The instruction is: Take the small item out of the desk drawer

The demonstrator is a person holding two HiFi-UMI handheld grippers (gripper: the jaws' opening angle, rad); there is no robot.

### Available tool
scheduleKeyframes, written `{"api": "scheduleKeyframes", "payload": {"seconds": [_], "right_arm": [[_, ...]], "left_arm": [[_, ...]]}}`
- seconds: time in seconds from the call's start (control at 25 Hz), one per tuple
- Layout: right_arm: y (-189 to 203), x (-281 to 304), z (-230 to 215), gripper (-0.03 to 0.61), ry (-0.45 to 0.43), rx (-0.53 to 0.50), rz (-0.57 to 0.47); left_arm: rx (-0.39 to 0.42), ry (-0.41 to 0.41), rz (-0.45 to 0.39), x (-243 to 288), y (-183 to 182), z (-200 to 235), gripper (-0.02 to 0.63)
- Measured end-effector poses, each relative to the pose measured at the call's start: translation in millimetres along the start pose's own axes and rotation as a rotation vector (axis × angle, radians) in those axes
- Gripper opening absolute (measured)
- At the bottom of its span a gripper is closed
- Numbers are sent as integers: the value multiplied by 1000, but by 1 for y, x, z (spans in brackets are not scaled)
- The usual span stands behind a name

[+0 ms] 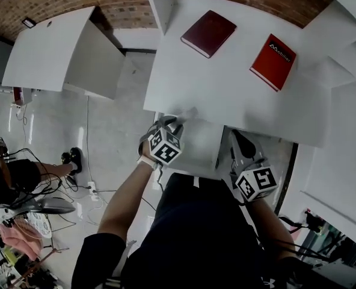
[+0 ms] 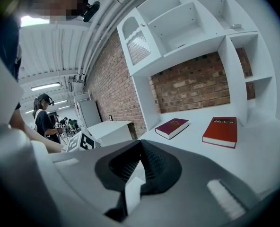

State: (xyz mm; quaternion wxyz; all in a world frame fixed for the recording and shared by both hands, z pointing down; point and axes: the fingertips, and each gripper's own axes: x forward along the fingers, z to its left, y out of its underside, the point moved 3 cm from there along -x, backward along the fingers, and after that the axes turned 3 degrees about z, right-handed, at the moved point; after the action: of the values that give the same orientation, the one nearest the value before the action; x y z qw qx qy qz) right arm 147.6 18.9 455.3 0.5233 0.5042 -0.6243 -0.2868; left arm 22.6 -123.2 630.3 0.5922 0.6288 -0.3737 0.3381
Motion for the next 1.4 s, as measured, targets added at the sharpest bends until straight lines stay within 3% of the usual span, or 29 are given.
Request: {"api": "scheduleKeyframes", "payload": {"seconds": [0.32,0.52,0.92,1.12,1.4], "right_arm": [[-22,-19,-8,3,53,-2,-58],[-29,-33,-16,3,99,2,-74],[-29,-61,-29,3,192,38,-101],[-36,-69,-34,3,212,42,-123],[-46,-64,-36,3,199,30,-140]], "left_arm": [[63,-89,-13,0,-52,50,137],[134,-88,95,35,-54,66,137],[178,-71,214,74,-48,75,137],[177,-85,194,79,-52,74,157],[150,-124,100,51,-66,76,204]]}}
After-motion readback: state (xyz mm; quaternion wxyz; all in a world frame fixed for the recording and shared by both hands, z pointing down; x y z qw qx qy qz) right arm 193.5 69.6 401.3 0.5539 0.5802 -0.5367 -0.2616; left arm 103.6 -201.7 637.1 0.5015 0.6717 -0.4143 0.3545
